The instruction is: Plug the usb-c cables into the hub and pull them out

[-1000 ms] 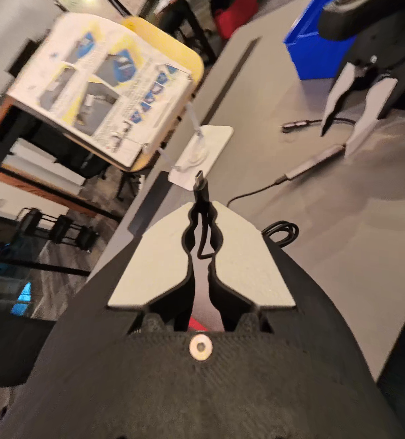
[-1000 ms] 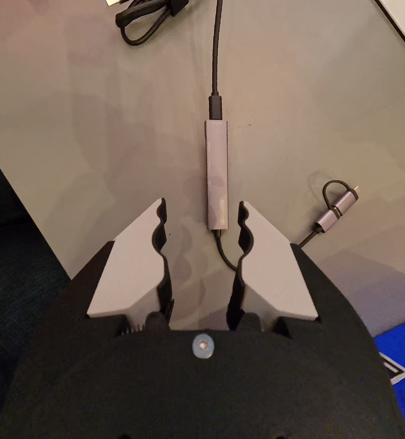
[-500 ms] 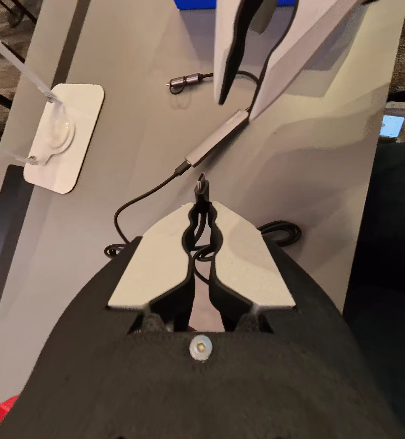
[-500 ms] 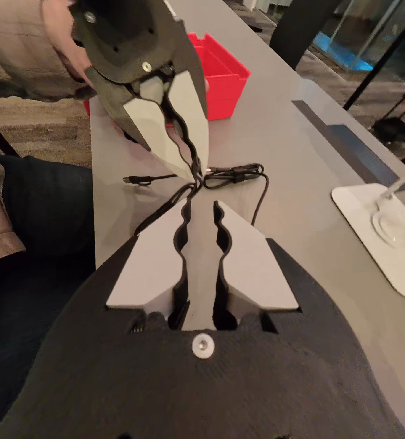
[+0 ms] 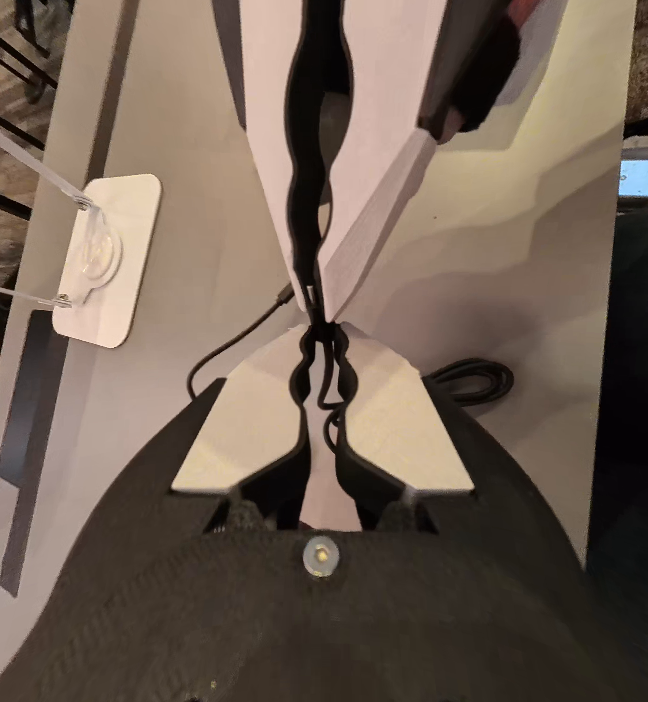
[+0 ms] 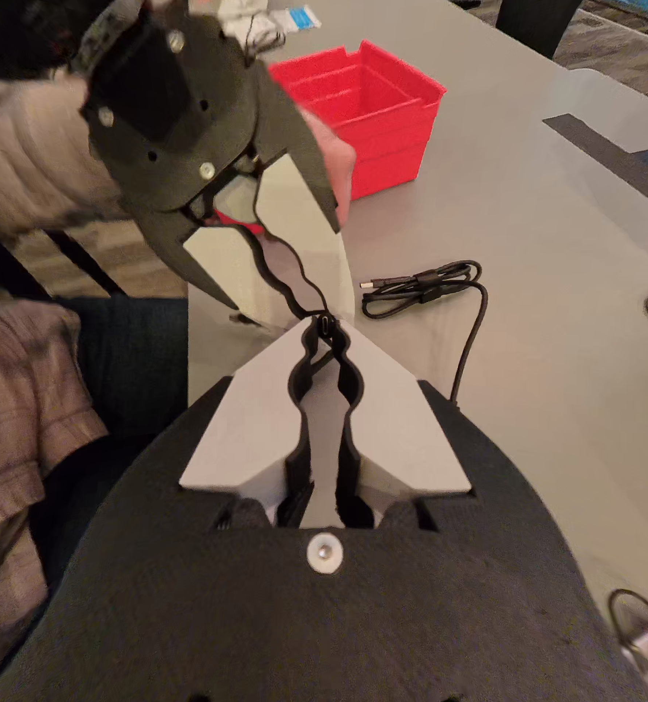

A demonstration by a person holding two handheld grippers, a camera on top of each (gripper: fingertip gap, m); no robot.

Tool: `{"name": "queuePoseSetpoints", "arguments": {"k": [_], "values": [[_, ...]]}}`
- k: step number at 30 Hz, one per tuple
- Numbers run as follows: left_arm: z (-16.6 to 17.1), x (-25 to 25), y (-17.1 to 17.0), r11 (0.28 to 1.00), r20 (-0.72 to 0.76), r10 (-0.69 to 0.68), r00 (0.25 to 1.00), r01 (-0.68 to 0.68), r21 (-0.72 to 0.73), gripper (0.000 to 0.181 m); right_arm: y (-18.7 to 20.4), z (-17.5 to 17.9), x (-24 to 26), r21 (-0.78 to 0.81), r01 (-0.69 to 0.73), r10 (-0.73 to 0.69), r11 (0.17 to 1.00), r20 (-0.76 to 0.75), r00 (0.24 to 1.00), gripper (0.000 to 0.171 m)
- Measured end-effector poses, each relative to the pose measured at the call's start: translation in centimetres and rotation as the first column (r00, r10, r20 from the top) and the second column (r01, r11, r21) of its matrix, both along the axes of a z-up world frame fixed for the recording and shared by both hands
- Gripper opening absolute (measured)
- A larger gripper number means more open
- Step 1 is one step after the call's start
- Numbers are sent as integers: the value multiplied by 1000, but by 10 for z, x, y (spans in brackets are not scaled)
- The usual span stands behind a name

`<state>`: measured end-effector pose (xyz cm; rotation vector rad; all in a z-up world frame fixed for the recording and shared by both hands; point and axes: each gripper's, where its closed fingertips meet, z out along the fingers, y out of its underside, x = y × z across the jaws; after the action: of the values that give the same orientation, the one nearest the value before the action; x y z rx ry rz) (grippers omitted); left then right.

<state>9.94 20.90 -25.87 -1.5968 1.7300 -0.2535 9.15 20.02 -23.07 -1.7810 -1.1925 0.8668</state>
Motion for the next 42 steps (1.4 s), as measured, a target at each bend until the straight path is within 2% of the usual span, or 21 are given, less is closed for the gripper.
{"name": "queuePoseSetpoints", "arguments": {"k": [4,9,12,14,17,20,27,32,40,42], "values": [[18,6,11,992,115,26,993,-40,122,14,12,18,7,-185,41,-86,982,-246,965,4],[30,10,27,932,200,61,978,-128,339,36,22,37,21,-403,-23,-210,915,-524,825,4],[45,10,34,848,242,46,969,-165,503,31,23,42,26,-474,-98,-245,875,-609,754,4],[57,13,33,821,299,22,954,-188,540,23,22,44,29,-510,-150,-263,847,-648,715,4],[65,19,28,821,353,-30,935,-178,542,20,21,47,31,-529,-200,-276,825,-685,674,4],[71,24,19,854,419,-84,904,-151,498,16,18,51,32,-539,-256,-283,802,-721,632,4],[73,25,9,916,503,-137,853,-84,392,17,11,54,32,-537,-329,-265,777,-753,603,4],[74,28,3,919,503,-171,847,-46,391,12,10,55,31,-539,-345,-263,768,-757,598,4],[71,26,4,928,491,-151,858,-48,368,11,11,53,30,-539,-321,-260,779,-743,616,5],[72,25,5,936,488,-141,861,-45,349,11,14,54,30,-527,-285,-254,801,-729,636,15]]}}
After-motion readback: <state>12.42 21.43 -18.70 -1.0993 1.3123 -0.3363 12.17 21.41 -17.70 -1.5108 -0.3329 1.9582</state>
